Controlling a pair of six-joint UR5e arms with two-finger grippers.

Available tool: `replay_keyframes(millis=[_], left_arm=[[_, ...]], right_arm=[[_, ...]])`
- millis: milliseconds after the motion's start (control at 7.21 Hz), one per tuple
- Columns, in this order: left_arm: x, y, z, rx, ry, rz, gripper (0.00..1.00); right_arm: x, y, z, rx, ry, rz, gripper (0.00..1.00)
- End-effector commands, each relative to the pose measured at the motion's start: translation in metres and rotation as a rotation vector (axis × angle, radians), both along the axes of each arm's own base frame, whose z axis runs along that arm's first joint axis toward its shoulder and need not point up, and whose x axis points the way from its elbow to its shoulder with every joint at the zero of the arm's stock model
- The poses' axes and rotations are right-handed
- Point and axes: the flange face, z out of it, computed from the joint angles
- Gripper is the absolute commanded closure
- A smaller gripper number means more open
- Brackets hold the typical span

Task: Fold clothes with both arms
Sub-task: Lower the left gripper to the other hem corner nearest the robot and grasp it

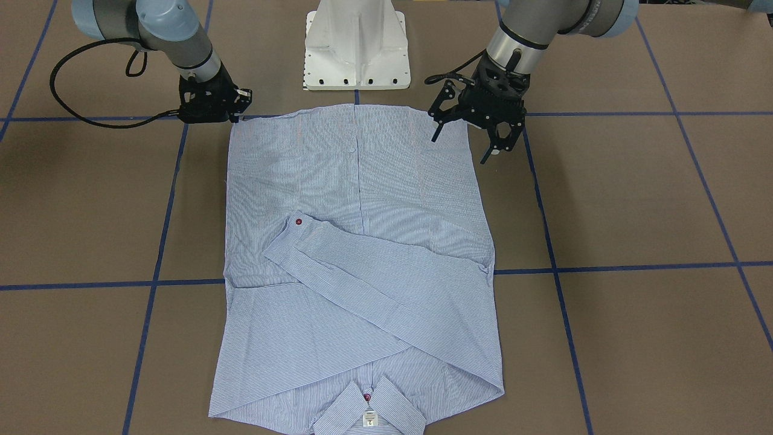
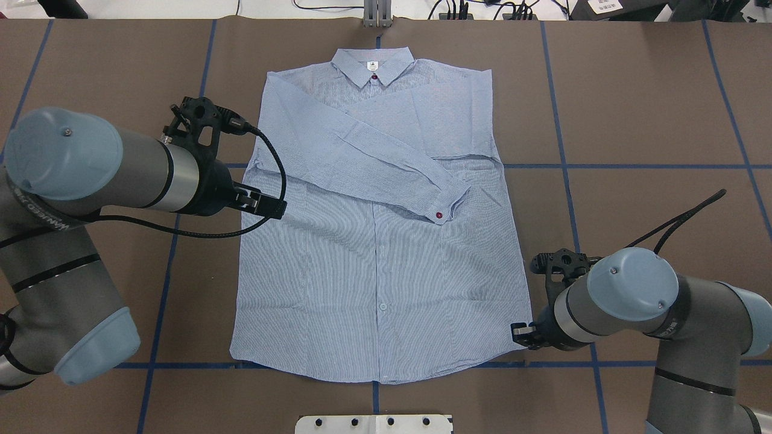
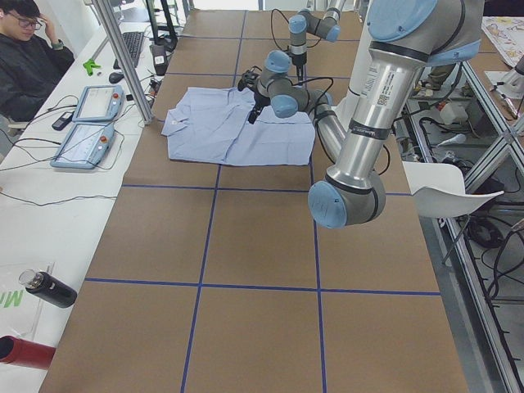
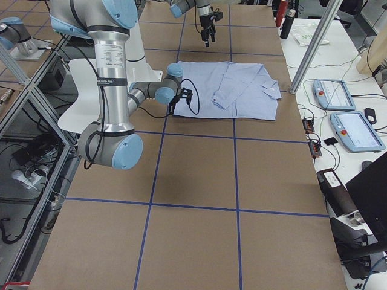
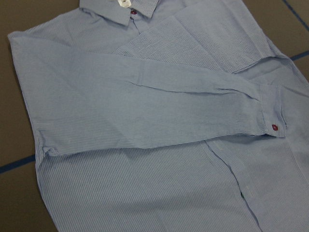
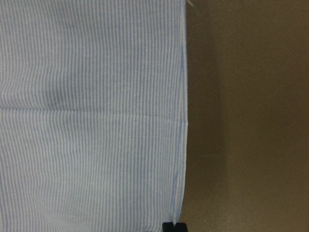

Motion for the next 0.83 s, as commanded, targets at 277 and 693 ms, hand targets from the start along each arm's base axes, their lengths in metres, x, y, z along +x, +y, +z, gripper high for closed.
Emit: replay_keyframes(millis=[277, 693], left_arm=[[0.023, 0.066, 0.079, -0.329, -0.087, -0.024, 0.01], [0.077, 0.138, 0.085, -0.481, -0.096, -0.032, 0.09]], right_arm=[[0.022, -0.011, -0.021, -0.002, -0.045, 0.025, 1.0], [0.028, -0.01, -0.03, 0.005, -0.066, 0.026, 1.0]])
